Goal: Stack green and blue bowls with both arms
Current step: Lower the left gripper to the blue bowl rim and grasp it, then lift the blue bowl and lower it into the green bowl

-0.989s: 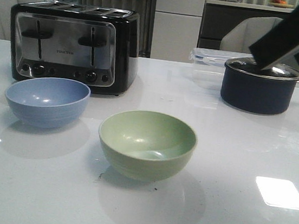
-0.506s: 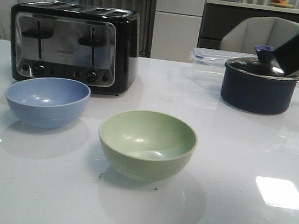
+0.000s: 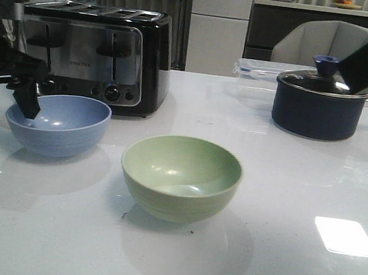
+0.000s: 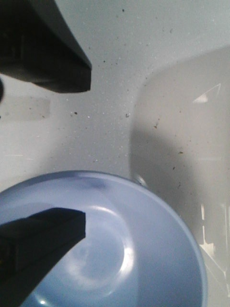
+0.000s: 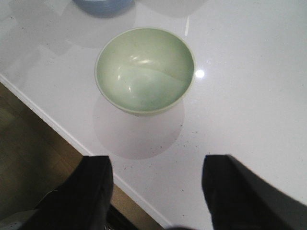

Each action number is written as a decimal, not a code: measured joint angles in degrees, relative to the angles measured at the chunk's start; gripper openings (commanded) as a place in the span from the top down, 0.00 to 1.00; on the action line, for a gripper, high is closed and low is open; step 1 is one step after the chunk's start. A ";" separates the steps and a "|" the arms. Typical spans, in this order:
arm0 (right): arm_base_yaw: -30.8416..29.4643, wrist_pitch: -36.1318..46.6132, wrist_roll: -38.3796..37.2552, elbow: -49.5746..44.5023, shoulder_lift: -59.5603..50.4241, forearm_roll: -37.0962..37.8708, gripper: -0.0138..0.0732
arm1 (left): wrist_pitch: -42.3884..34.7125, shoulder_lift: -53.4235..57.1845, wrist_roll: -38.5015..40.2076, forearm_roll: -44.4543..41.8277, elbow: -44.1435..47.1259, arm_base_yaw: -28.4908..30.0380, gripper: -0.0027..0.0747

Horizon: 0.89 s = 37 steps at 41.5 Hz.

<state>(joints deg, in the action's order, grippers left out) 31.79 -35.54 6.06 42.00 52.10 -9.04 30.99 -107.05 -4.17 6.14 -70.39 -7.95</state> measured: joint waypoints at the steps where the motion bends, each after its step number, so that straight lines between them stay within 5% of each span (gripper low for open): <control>1: 0.00 0.00 0.00 0.00 0.00 0.00 0.25 | -0.01 -0.50 0.00 0.27 -0.42 0.00 0.44; 15: 0.00 -0.09 0.00 0.00 0.00 0.00 0.25 | -0.11 -2.40 -0.10 2.74 -1.77 0.00 0.85; 37: 0.00 -0.09 0.00 0.00 0.00 0.00 0.25 | 9.25 13.24 -1.74 3.98 -1.87 -4.14 0.85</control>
<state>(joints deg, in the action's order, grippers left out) 31.79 -35.63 6.06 42.00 52.10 -9.04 40.24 -93.81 -5.91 10.12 -72.26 -12.09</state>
